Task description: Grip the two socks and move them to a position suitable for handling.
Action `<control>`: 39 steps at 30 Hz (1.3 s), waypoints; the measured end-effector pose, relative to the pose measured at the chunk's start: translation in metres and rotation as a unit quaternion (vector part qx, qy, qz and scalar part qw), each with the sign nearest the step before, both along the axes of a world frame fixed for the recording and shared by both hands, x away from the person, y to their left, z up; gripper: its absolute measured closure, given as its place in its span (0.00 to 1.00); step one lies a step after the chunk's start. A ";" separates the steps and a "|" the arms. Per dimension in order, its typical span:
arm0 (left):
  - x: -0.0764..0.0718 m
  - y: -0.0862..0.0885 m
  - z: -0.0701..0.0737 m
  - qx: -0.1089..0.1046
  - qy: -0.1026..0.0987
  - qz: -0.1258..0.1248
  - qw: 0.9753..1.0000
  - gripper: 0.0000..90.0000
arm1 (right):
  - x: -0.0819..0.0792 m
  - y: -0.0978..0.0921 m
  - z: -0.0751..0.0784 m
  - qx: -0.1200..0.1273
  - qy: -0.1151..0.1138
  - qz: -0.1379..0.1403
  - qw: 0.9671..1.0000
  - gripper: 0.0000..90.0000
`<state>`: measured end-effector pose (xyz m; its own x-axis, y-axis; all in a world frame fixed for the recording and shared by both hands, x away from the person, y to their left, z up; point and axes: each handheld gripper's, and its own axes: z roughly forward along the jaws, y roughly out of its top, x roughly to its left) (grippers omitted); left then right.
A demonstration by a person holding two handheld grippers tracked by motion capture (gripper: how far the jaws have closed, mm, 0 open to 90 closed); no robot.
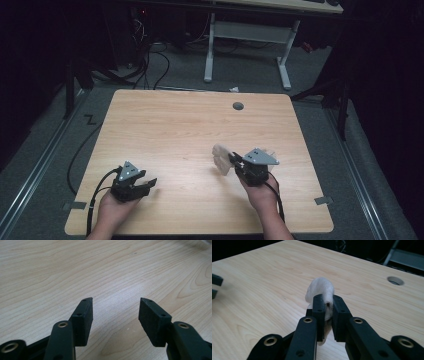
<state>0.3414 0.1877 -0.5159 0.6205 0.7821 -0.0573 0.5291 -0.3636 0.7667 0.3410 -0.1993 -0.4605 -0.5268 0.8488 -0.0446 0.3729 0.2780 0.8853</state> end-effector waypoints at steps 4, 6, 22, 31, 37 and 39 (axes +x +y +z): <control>0.000 0.000 0.000 0.001 -0.001 -0.003 1.000 0.51 | -0.003 0.018 -0.001 -0.002 0.003 0.023 1.000 0.92; 0.001 0.000 0.000 0.000 -0.001 -0.003 1.000 0.51 | -0.005 0.032 -0.002 -0.011 0.004 0.041 0.999 0.92; 0.001 0.000 0.003 -0.006 -0.004 -0.001 1.000 0.51 | -0.007 0.071 -0.024 0.003 0.056 0.084 0.995 0.91; 0.001 0.000 0.002 -0.004 -0.004 -0.002 1.000 0.51 | 0.003 0.058 -0.046 -0.009 0.113 0.060 0.992 0.86; 0.001 -0.001 0.002 -0.004 -0.001 -0.003 1.000 0.51 | 0.008 0.053 -0.056 -0.013 0.146 0.050 0.988 0.78; 0.001 -0.002 0.002 -0.004 -0.001 -0.004 1.000 0.51 | 0.008 0.053 -0.056 -0.020 0.148 0.040 0.988 0.72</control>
<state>0.3421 0.1861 -0.5143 0.6270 0.7766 -0.0615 0.5245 -0.3625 0.7704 0.3491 -0.1466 -0.5169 -0.5879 0.8042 0.0880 0.5883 0.3503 0.7289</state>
